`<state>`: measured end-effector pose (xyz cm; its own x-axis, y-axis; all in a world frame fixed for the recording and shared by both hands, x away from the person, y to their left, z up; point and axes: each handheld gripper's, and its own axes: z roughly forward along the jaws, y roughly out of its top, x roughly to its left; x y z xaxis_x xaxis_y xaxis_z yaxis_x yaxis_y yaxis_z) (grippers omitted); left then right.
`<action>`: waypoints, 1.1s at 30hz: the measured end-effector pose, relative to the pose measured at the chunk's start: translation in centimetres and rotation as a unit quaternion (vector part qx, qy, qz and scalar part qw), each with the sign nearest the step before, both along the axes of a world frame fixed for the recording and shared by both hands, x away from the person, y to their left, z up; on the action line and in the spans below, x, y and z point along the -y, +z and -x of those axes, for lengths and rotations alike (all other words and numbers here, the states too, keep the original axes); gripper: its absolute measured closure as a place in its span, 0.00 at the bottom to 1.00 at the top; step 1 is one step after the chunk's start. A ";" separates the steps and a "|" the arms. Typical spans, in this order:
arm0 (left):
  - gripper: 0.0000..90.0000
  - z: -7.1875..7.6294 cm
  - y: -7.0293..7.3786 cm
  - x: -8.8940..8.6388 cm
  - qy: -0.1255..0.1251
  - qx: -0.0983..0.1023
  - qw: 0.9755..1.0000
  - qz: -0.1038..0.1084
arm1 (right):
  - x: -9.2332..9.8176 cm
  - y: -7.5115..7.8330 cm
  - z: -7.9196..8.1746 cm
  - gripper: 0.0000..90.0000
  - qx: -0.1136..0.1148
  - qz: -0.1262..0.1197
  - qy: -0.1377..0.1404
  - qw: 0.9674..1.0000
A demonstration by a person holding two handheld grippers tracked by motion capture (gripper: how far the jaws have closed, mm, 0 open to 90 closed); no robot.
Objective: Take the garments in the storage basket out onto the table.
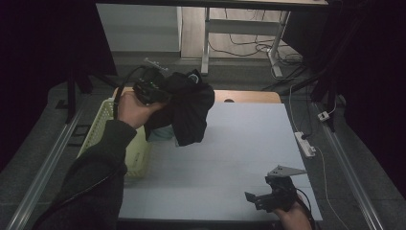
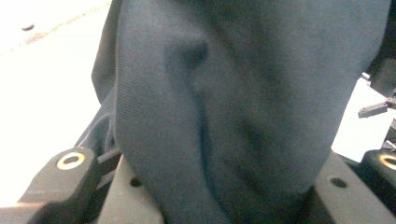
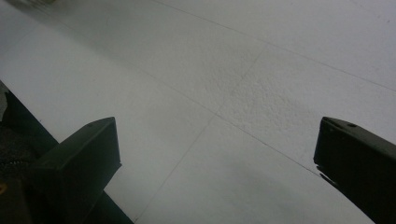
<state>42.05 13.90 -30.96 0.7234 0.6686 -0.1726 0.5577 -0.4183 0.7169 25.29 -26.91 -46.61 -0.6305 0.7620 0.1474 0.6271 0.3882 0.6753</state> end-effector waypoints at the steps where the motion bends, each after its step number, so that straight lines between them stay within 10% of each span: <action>1: 0.76 -0.2 -0.2 0.5 -0.004 0.000 1.000 -0.001 | 0.0 0.0 0.0 0.00 0.000 0.000 0.000 1.000; 14: 0.76 -1.5 -2.9 6.1 -0.035 -0.002 0.999 -0.021 | 0.0 0.0 0.0 0.00 -0.001 -0.001 0.002 1.000; 33: 0.74 -3.3 -10.2 8.4 -0.015 -0.049 0.998 -0.045 | -0.1 0.0 0.0 0.00 0.001 0.003 0.006 1.000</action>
